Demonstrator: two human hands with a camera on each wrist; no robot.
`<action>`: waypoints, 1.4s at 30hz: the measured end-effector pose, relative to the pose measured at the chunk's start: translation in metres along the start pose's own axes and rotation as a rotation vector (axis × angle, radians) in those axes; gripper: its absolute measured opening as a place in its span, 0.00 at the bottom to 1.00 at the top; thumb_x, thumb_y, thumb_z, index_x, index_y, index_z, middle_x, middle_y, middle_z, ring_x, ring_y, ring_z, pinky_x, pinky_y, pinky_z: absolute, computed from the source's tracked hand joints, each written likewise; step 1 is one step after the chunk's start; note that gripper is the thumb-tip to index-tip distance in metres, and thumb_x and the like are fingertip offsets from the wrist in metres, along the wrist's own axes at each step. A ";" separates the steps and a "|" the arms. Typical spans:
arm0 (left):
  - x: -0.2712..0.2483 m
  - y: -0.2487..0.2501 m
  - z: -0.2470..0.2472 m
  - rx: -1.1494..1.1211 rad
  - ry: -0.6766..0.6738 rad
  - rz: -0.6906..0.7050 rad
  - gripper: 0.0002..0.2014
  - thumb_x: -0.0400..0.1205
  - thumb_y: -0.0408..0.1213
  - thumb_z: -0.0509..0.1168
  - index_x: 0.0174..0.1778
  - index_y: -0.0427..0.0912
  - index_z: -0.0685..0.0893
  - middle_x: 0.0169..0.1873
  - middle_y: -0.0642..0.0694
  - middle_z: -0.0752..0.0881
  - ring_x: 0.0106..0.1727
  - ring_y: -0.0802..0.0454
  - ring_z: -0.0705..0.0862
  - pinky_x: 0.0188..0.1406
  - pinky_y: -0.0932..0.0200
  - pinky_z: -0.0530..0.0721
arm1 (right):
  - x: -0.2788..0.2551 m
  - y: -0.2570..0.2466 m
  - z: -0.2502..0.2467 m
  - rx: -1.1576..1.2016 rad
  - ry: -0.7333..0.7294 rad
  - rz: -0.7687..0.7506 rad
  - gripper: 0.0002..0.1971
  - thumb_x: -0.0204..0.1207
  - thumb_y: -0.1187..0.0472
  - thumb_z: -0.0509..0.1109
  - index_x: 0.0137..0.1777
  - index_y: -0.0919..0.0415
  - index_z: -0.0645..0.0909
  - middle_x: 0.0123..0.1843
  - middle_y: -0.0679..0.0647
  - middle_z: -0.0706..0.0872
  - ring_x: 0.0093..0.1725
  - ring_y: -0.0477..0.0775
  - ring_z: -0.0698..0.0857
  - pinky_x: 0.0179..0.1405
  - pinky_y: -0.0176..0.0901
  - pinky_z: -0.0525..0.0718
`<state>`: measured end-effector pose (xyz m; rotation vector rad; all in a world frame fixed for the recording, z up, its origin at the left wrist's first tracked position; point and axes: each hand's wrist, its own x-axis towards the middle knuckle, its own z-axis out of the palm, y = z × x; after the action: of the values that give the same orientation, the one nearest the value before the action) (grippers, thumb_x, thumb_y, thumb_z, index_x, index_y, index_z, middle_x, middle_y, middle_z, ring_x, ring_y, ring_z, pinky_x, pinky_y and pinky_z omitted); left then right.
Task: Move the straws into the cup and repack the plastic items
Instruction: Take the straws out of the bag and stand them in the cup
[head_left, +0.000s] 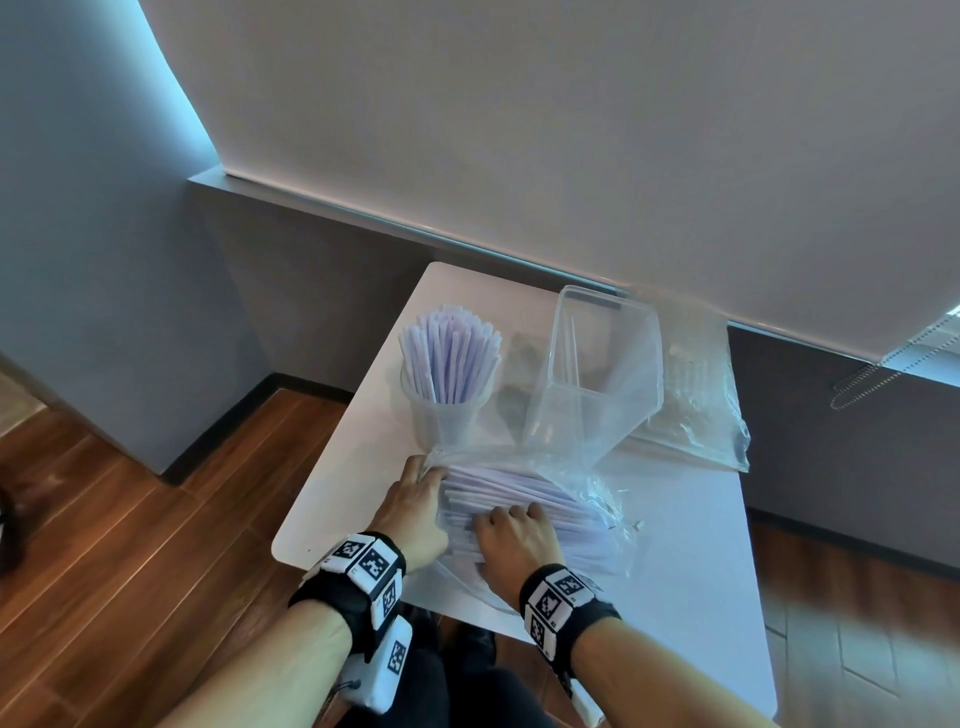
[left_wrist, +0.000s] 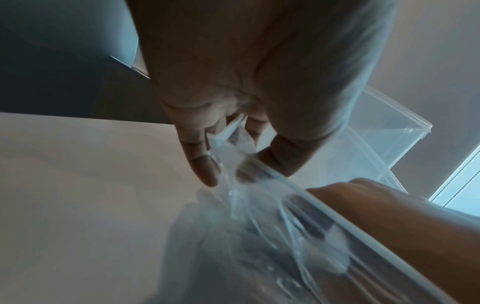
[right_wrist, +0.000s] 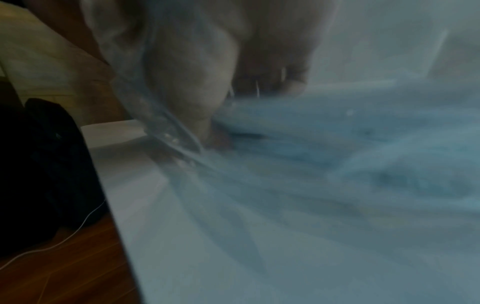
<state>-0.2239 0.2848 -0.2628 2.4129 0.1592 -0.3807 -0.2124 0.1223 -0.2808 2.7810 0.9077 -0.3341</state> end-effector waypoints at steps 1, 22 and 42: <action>0.000 0.001 0.000 -0.004 0.000 -0.002 0.35 0.72 0.27 0.70 0.76 0.46 0.71 0.75 0.49 0.62 0.70 0.43 0.75 0.73 0.50 0.75 | 0.000 0.001 0.000 0.004 0.001 -0.003 0.18 0.76 0.55 0.70 0.65 0.59 0.76 0.58 0.58 0.86 0.58 0.63 0.83 0.64 0.59 0.73; -0.002 0.006 -0.004 -0.080 -0.001 -0.051 0.32 0.76 0.25 0.65 0.78 0.45 0.69 0.76 0.48 0.61 0.76 0.43 0.71 0.78 0.52 0.70 | -0.034 0.047 -0.063 1.032 0.331 0.039 0.14 0.78 0.45 0.66 0.35 0.49 0.79 0.42 0.51 0.81 0.43 0.48 0.81 0.45 0.37 0.77; -0.002 0.006 -0.002 -0.053 -0.010 -0.060 0.34 0.75 0.25 0.66 0.78 0.45 0.68 0.76 0.51 0.60 0.73 0.44 0.73 0.74 0.56 0.72 | -0.025 0.069 -0.089 1.003 0.116 0.155 0.14 0.73 0.56 0.75 0.31 0.64 0.83 0.27 0.57 0.87 0.26 0.49 0.84 0.32 0.47 0.86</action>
<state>-0.2239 0.2816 -0.2573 2.3576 0.2345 -0.4105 -0.1777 0.0767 -0.1806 3.7766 0.6287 -0.7849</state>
